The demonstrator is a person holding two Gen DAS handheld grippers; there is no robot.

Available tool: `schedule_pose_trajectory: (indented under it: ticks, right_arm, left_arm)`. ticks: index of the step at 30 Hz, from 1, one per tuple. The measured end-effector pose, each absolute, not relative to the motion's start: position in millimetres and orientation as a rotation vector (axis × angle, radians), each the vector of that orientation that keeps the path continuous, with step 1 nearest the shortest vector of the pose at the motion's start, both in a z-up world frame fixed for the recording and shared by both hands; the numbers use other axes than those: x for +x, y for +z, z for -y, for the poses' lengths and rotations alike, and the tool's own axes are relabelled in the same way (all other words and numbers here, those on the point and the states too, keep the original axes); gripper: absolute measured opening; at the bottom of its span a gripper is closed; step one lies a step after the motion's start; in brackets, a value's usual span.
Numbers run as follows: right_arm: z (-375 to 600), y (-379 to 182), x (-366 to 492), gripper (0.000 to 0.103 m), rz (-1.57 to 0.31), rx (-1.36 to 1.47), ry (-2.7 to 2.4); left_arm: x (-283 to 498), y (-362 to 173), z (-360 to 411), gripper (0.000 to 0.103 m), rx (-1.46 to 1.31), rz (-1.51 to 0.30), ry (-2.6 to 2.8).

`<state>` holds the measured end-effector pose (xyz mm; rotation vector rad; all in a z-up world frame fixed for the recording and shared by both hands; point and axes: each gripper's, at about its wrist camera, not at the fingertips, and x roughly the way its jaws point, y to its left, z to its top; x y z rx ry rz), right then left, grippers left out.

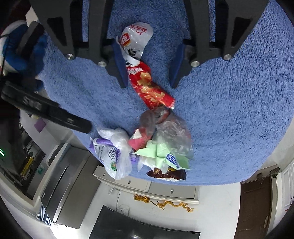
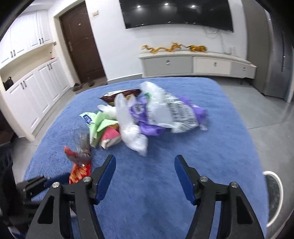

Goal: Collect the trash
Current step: 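Grasp the red chip bag with the left tool while the right tool grasps the clear plastic bag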

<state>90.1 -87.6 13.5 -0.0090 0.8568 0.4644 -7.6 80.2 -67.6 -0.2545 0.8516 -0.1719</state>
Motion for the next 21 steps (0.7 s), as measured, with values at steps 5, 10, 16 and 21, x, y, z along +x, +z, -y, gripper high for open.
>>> schedule_pose_trajectory:
  ticks: [5, 10, 16, 21]
  right_arm:
    - [69.8, 1.0, 114.3, 0.048, -0.899, -0.004, 0.500]
    - [61.7, -10.3, 128.6, 0.036, -0.939, 0.006, 0.519]
    - [65.4, -4.7, 118.4, 0.022, -0.924, 0.006, 0.545]
    - [71.8, 0.4, 100.5, 0.019, -0.914, 0.010, 0.561]
  left_arm:
    - [-6.7, -67.5, -74.7, 0.043, -0.233, -0.856, -0.185]
    - [-4.1, -66.9, -71.6, 0.043, -0.217, -0.861, -0.181]
    - [0.1, -66.9, -65.6, 0.049, -0.178, -0.873, -0.181]
    - [5.3, -67.8, -51.5, 0.064, -0.105, -0.891, -0.210]
